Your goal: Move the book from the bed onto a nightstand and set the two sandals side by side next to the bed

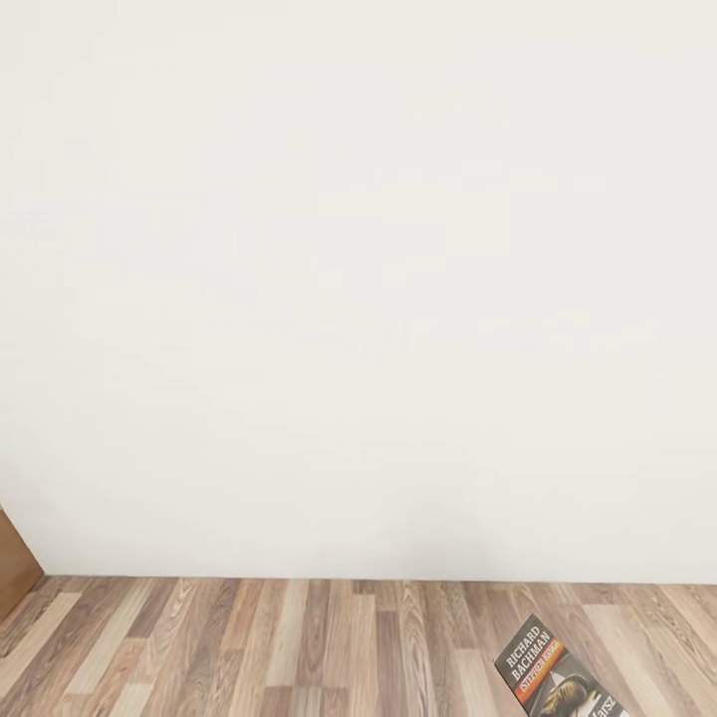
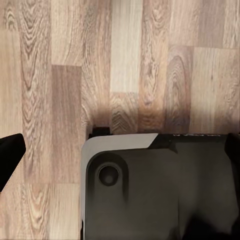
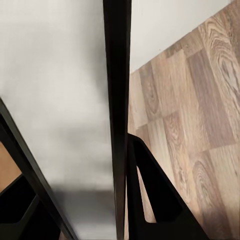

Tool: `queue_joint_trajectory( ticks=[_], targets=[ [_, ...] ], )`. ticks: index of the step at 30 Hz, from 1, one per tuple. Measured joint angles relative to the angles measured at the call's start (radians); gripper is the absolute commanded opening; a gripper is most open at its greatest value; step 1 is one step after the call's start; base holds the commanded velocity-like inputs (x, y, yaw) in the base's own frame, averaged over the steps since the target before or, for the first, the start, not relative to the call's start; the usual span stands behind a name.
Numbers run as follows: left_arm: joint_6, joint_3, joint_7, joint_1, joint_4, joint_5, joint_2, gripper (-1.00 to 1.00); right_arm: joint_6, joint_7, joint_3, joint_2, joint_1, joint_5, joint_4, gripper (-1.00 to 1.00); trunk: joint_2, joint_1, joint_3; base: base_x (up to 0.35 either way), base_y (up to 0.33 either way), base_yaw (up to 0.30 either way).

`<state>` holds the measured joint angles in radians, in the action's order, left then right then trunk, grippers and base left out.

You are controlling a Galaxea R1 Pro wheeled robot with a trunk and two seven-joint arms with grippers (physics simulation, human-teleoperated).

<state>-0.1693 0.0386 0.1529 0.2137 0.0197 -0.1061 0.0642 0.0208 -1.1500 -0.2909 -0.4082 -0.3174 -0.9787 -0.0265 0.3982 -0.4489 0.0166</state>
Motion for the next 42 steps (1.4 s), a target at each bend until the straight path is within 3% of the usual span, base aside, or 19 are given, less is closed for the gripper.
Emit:
queue_joint_trajectory(
  ticks=[14, 30, 42],
  targets=[
    [0.000, 0.000, 0.000, 0.000, 0.001, 0.000, 0.000, 1.00, 0.000, -0.001, 0.001, 0.000, 0.000, -0.002, 0.000, -1.00, 0.000, 0.000, 0.000, 0.299, 0.000, -0.010],
    [0.000, 0.000, 0.000, 0.001, 0.000, 0.000, 0.000, 1.00, 0.000, -0.002, 0.002, 0.000, 0.000, -0.006, 0.000, -1.00, 0.000, -0.001, -0.003, 0.018, 0.000, -0.279],
    [0.000, -0.001, 0.000, 0.000, 0.000, -0.002, 0.000, 1.00, 0.000, -0.005, 0.003, 0.000, 0.000, -0.006, 0.000, -1.00, 0.000, 0.000, -0.006, 0.284, 0.033, -0.085]
  ],
)
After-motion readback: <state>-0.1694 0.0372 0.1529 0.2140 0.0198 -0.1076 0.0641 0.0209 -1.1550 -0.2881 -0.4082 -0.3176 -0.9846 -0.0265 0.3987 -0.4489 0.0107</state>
